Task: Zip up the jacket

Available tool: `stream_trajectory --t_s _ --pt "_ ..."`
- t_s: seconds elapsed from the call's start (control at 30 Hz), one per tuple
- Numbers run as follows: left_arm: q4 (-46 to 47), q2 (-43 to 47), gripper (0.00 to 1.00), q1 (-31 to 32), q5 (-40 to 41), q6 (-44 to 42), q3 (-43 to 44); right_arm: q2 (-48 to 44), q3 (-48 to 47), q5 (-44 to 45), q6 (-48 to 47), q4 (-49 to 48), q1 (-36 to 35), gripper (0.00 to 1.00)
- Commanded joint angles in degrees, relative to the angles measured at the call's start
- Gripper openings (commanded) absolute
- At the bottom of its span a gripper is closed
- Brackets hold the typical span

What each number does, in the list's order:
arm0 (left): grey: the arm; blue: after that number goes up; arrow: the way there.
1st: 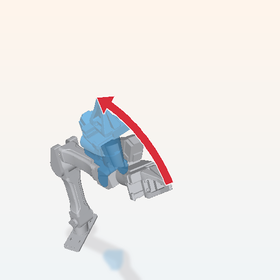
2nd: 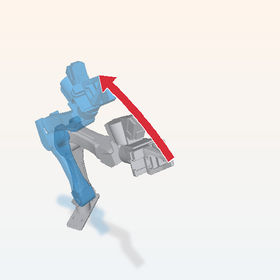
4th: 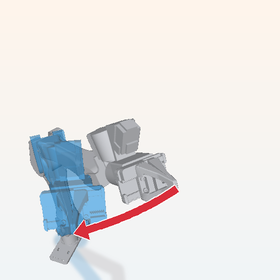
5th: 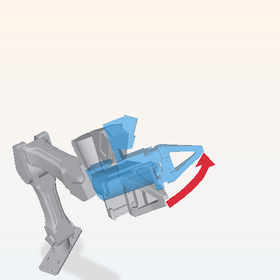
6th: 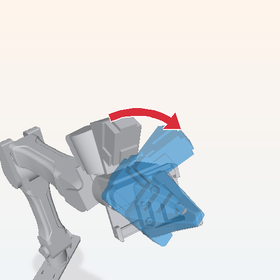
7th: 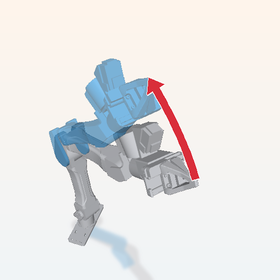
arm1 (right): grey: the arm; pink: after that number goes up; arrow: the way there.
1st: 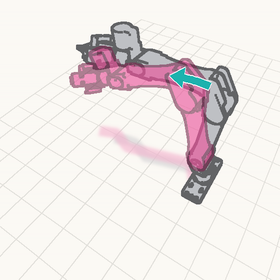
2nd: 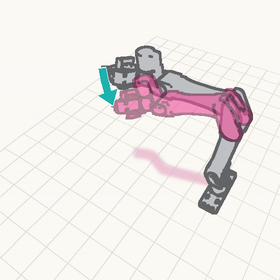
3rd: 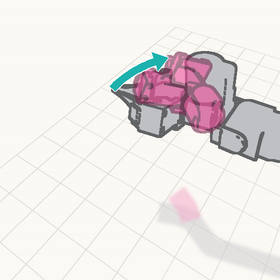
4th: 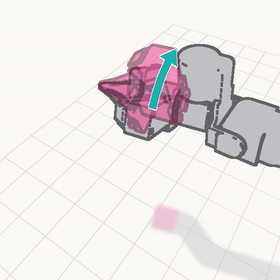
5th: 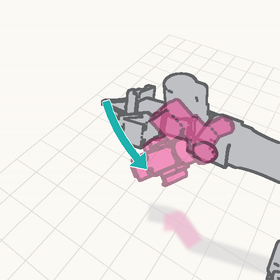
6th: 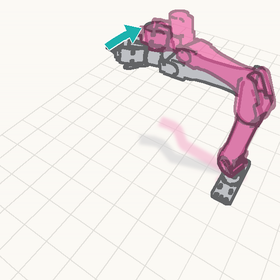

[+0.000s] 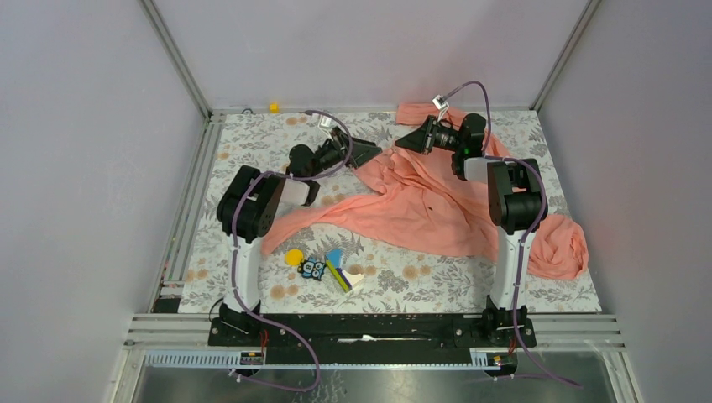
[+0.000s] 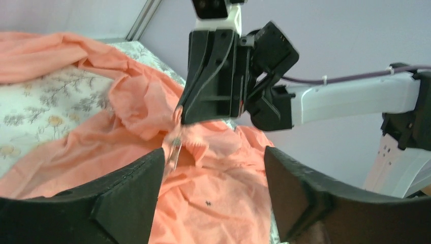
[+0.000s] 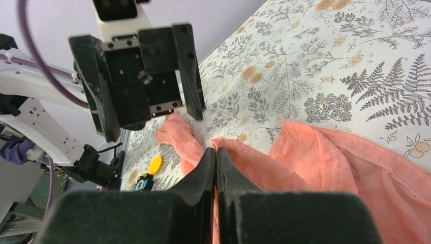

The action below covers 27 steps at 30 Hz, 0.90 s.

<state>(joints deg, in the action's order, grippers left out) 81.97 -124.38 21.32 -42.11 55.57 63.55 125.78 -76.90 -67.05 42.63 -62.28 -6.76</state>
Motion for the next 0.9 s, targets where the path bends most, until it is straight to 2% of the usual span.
stream_trajectory --t_s 0.0,0.03,0.07,0.13,0.27,0.33,0.43,0.5,0.7,0.87 --pt "-10.36 1.65 0.66 0.25 -0.86 -6.5 10.42 -2.3 -0.42 0.22 -2.85 -0.01 -0.51 0.0" --pt "-14.74 0.81 0.6 0.3 -2.73 -7.92 13.61 -2.46 -0.44 0.32 -3.04 0.31 -0.52 0.0" --pt "-15.64 -0.05 0.58 0.26 -4.59 -8.66 15.78 -2.53 -0.44 0.48 -3.16 0.44 -0.53 0.0" --pt "-13.99 -1.69 0.57 -0.1 -7.63 -8.71 18.29 -2.68 -0.34 0.58 -3.19 0.49 -0.58 0.0" --pt "-10.07 -6.31 0.44 -0.82 -9.44 -5.53 21.88 -2.79 -0.3 0.6 -2.69 0.23 -0.54 0.0" --pt "-8.58 -9.87 0.45 -0.84 -11.26 -1.68 25.62 -2.83 -0.25 0.69 -2.67 0.19 -0.51 0.0" --pt "-0.53 -13.73 0.59 -0.52 -12.73 4.14 27.46 -2.79 -0.26 0.77 -2.88 0.61 -0.53 0.0" --pt "0.82 -15.1 0.62 -0.43 -13.1 5.28 28.41 -2.82 -0.26 0.69 -3.15 0.96 -0.53 0.0" --pt "3.25 -17.7 0.57 0.01 -16.01 8.56 30.32 -3.43 -0.17 1.47 -5.33 3.99 -0.58 0.0" --pt "1.37 -18.01 0.46 0.62 -15.15 6.78 30.5 -4.14 0.55 1.56 -5.53 3.95 -0.53 0.0"
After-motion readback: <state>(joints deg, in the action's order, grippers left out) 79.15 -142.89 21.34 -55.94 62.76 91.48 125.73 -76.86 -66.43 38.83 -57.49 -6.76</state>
